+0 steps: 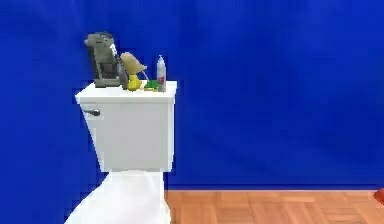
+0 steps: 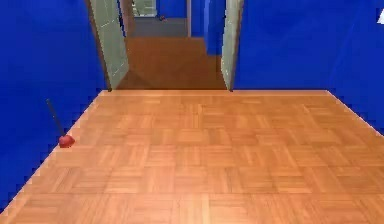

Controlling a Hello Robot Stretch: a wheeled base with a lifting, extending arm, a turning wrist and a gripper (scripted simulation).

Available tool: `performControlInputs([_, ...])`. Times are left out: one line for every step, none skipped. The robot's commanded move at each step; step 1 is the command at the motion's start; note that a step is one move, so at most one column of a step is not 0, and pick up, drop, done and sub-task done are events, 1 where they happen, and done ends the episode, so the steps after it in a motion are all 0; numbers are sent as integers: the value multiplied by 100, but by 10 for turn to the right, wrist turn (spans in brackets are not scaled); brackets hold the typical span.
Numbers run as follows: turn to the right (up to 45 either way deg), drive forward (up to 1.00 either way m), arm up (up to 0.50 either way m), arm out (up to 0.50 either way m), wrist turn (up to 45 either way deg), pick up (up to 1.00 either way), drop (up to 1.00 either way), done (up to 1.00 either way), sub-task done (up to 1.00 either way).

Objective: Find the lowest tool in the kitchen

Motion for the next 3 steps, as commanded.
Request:
performControlInputs([450, 0, 0, 0, 0, 0, 0, 0, 0])
performControlInputs([450, 0, 0, 0, 0, 0, 0, 0, 0])
performControlInputs([90, 0, 0, 0, 0, 0, 0, 0, 0])
